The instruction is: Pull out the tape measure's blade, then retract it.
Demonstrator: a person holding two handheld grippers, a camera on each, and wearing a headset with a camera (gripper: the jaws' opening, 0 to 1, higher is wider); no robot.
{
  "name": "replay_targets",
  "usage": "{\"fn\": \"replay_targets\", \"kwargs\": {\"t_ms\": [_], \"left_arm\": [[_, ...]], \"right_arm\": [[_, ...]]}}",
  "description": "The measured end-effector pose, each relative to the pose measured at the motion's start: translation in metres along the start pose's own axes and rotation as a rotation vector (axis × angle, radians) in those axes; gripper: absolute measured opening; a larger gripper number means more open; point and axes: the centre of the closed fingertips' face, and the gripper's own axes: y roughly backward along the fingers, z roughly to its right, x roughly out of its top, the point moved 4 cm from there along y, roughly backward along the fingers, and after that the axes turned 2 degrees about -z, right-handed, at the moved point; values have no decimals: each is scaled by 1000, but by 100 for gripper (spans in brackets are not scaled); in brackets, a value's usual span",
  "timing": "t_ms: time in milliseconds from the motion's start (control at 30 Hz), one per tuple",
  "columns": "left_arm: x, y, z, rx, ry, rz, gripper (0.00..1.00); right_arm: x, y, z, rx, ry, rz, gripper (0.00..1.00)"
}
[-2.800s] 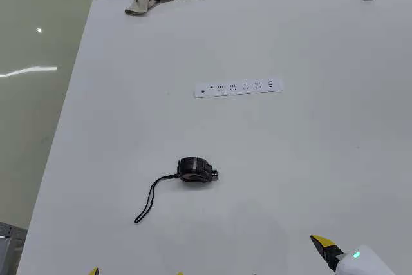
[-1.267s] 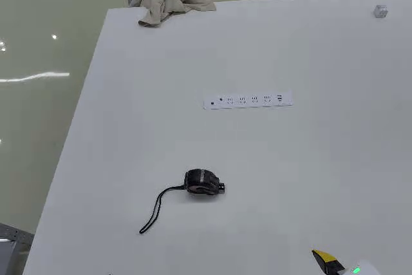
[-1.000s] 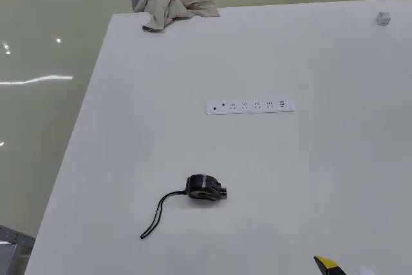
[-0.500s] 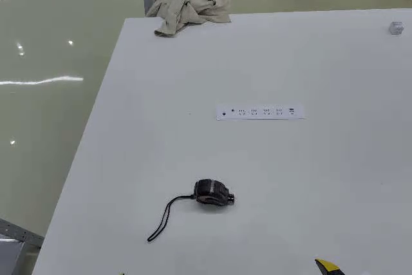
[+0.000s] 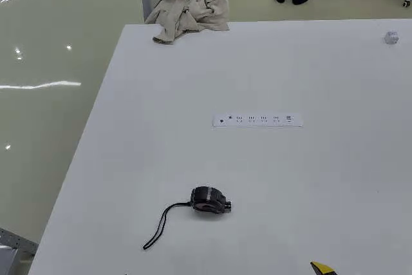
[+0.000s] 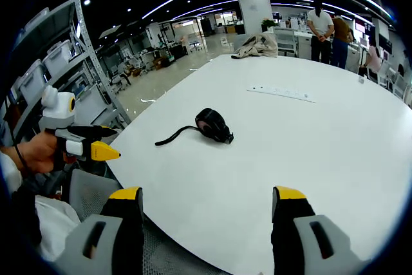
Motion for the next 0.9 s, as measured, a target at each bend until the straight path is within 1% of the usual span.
{"fn": "replay_targets", "kwargs": {"t_ms": [100, 133, 167, 367, 433, 467, 533, 667, 733, 767, 800, 833, 900], "left_arm": [[-1, -4, -3, 1, -1, -6, 95], [-1, -5, -4, 0, -1, -8, 95], [-1, -6, -4, 0, -2, -8, 95], [4, -11, -4, -16, -15, -7, 94], [6, -13, -4, -22, -48, -11, 94], [7, -14, -3, -38, -68, -9, 94], [9, -15, -2, -45, -72, -2, 94], [11, -20, -2, -70, -99, -4, 95], [12, -22, -1, -95, -125, -4, 95], [12, -23, -1, -100, -136, -4, 94], [14, -25, 0, -117, -153, 8, 94], [16, -27, 0, -130, -158, 15, 94], [16, -31, -2, -142, -172, 9, 94]], "right_arm": [[4, -7, 0, 12, 21, 14, 84], [5, -10, 0, 15, 42, 9, 84], [6, -12, 0, 15, 48, 9, 84], [12, -19, -3, 32, 76, 7, 84], [12, -20, -3, 42, 83, 9, 84], [12, -21, -3, 50, 85, 13, 84], [12, -23, -3, 61, 96, 13, 85], [12, -25, -3, 74, 118, 13, 85], [12, -27, -1, 80, 141, 12, 84], [13, -28, 0, 80, 155, 17, 84], [14, -29, 1, 82, 165, 20, 84], [14, -29, 3, 80, 169, 19, 84], [15, -32, 6, 84, 185, 17, 84]]}}
